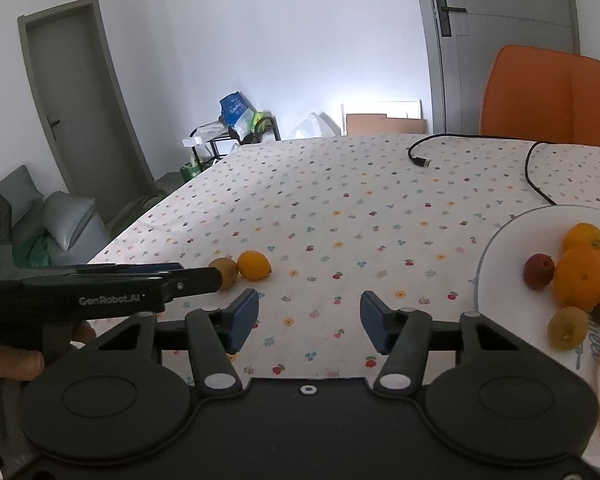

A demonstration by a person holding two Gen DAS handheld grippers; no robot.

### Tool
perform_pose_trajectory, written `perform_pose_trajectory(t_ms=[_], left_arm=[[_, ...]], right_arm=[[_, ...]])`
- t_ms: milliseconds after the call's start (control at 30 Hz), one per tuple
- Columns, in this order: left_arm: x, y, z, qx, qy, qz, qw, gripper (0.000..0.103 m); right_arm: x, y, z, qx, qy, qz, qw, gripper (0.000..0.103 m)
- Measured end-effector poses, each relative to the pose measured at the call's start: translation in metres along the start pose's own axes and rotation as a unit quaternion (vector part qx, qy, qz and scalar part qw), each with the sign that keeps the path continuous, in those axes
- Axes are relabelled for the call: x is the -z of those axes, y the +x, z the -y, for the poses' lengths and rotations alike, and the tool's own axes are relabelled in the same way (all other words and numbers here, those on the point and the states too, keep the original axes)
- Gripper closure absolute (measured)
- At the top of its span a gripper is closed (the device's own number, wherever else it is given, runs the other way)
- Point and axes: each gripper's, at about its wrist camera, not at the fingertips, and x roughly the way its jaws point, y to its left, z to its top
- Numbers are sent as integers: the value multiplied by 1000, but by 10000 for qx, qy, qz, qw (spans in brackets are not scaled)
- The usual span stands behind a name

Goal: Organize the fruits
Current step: 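Close the left tool on a yellow-brown fruit while the right tool closes on a small orange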

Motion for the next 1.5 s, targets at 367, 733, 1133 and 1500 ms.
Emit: perform_pose_trajectory(t_ms=[367,733,1133,1500], left_arm=[[0,6,4,-151,27,49,9999,82],[0,-7,-20,-276,-250,130,9992,82],[1,-19,-44,-449,-447,217,9978,82],[5,-24,-48,-501,-507,237,9972,82]], right_arm=[[-7,6,-1,-67,-30,-10,10000,47],[-15,26,-20,-199,-223,-76,9995,47],[-23,48,-37,-276,-382,-166,9988,47],[-26,69,-45,-378,-379,-327,9980,68]])
